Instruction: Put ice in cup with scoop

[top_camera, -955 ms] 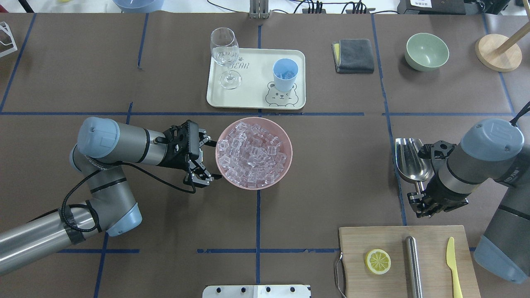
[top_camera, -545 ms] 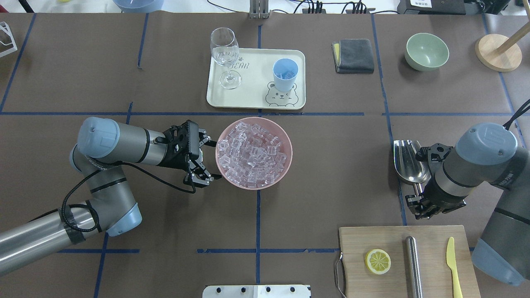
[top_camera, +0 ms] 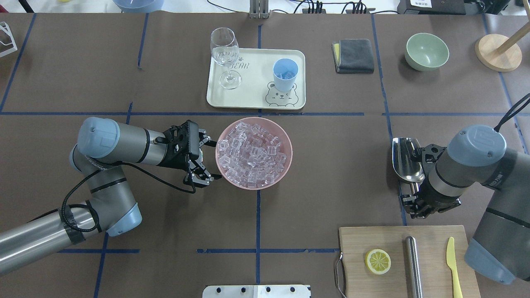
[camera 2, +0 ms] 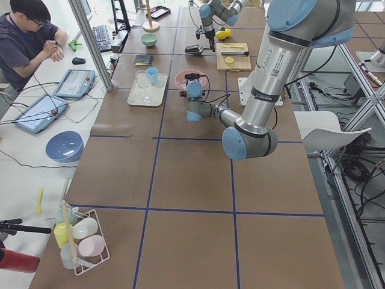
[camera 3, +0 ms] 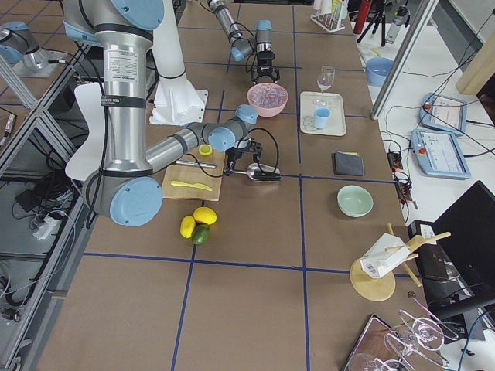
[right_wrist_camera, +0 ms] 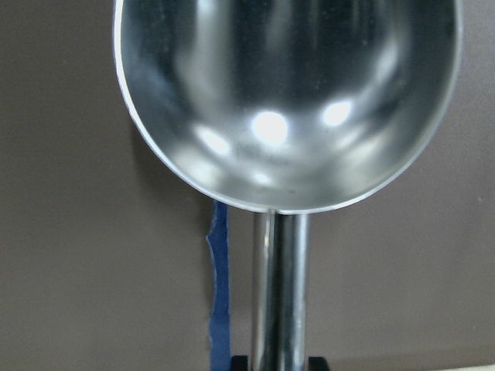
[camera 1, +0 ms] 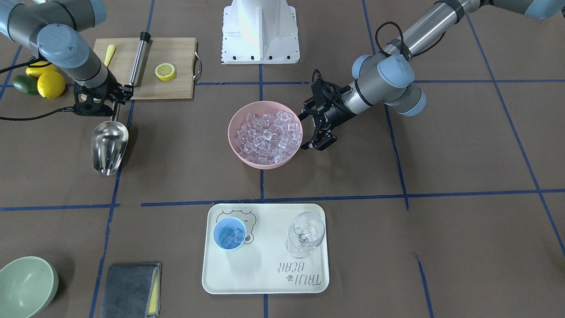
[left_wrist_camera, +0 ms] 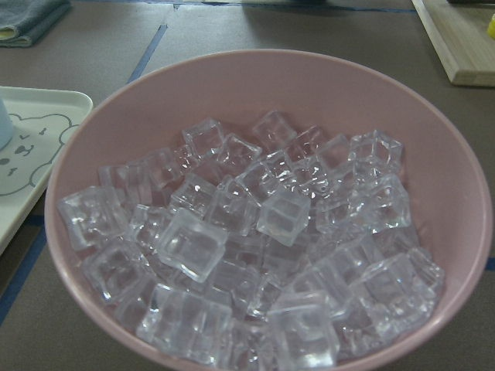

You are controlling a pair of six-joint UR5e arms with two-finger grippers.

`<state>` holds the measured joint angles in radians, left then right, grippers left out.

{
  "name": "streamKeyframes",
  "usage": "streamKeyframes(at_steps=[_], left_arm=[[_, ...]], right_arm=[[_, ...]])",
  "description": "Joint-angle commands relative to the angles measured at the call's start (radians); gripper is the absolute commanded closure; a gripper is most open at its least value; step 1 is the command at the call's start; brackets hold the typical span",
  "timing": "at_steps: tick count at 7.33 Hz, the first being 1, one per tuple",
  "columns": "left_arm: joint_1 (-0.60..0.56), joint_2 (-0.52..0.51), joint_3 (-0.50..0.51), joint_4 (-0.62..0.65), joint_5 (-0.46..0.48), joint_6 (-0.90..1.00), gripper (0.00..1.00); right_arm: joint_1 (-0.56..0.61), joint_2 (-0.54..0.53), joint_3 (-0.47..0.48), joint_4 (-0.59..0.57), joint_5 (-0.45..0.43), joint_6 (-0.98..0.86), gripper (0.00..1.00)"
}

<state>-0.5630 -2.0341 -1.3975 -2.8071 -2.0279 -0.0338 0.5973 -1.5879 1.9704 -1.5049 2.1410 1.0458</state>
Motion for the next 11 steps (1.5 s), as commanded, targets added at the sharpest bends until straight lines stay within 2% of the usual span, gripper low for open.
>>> streamKeyframes(at_steps=[1,3,5,6,9,11], left_arm=[[0.000,0.000,0.000,0.000,0.000,-0.002,0.00],[0.000,0.000,-0.002,0.000,0.000,0.000,0.00],[-0.002,0.000,-0.002,0.000,0.000,-0.002,0.00],[-0.003,0.002,-0.002,0.000,0.000,0.000,0.00],[-0.005,0.005,-0.002,0.000,0.000,0.000,0.00],[-0.009,0.009,-0.002,0.000,0.000,0.000,0.00]], right_arm=[[0.001,0.029,0.001,0.000,-0.018,0.029,0.00],[0.046,0.045,0.008,0.000,-0.021,0.029,0.00],[0.180,0.045,0.044,0.000,-0.030,0.016,0.00],[0.227,0.043,0.041,0.000,-0.064,-0.018,0.00],[0.428,0.019,0.009,-0.018,-0.049,-0.381,0.00],[0.600,-0.039,-0.036,-0.018,0.018,-0.676,0.00]])
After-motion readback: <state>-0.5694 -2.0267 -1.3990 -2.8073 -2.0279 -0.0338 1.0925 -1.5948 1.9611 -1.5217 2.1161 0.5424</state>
